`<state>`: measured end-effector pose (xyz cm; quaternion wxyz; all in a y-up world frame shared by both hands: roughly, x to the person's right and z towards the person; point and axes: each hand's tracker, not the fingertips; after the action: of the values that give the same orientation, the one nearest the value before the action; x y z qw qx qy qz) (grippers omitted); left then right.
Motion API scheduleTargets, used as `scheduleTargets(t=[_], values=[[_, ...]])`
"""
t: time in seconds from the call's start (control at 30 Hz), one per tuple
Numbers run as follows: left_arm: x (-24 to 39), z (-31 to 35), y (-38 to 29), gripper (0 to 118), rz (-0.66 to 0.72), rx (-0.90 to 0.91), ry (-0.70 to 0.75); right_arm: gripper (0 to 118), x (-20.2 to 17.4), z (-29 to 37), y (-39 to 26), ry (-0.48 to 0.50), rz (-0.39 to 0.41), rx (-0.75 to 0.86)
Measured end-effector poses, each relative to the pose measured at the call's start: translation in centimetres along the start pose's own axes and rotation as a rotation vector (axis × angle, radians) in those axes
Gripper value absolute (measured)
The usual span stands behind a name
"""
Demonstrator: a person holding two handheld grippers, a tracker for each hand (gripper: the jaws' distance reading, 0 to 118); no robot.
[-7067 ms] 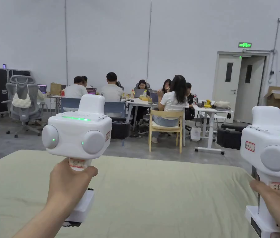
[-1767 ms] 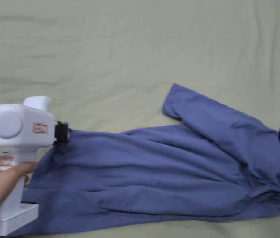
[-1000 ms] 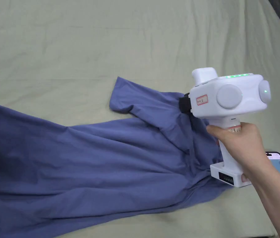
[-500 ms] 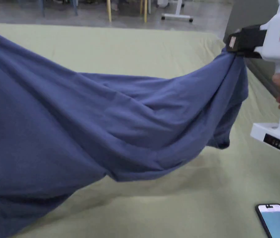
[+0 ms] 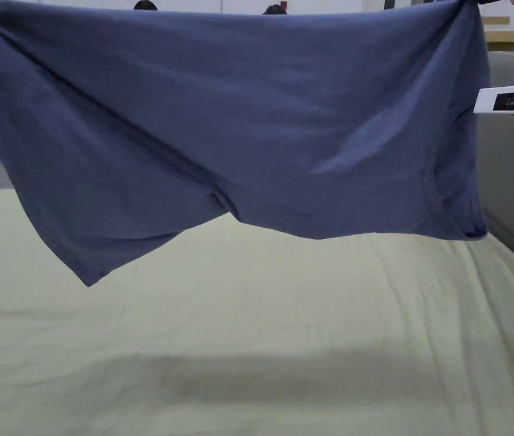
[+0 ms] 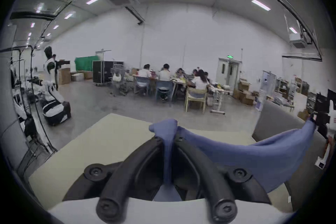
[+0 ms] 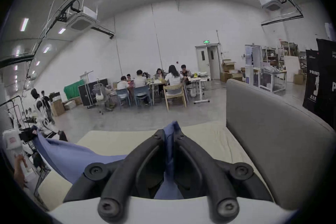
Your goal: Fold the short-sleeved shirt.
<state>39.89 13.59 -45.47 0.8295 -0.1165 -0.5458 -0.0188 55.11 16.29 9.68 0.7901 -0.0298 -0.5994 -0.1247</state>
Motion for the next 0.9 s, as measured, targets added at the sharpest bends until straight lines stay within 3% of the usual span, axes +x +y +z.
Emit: scheduleTargets(t=[0.17, 0.27, 0.37, 0.53, 0.73, 0.9], values=[[-0.7, -6.5, -8.8, 4, -0.018, -0.111, 0.011, 9, 0.1, -7.5, -7.5, -0.033, 0.021, -0.119], [-1.3, -9.9, -17.1, 4, 0.004, -0.256, -0.022, 9, 0.5, -10.3, -15.8, -0.037, 0.041, -0.236], [-1.9, -12.7, -26.6, 4, 0.046, -0.436, -0.04, 9, 2.2, -13.4, -25.8, -0.048, 0.013, -0.367], [-3.3, -13.3, -37.4, 4, 0.104, -0.633, -0.034, 9, 4.6, -15.2, -39.2, -0.071, -0.002, -0.575], [-4.9, -9.8, -39.9, 4, 0.089, -0.653, -0.03, 9, 6.5, -12.2, -43.0, -0.049, -0.012, -0.584], [-5.6, -3.2, -40.1, 4, 0.084, -0.611, -0.107, 9, 7.2, -4.3, -43.2, 0.001, -0.024, -0.529]])
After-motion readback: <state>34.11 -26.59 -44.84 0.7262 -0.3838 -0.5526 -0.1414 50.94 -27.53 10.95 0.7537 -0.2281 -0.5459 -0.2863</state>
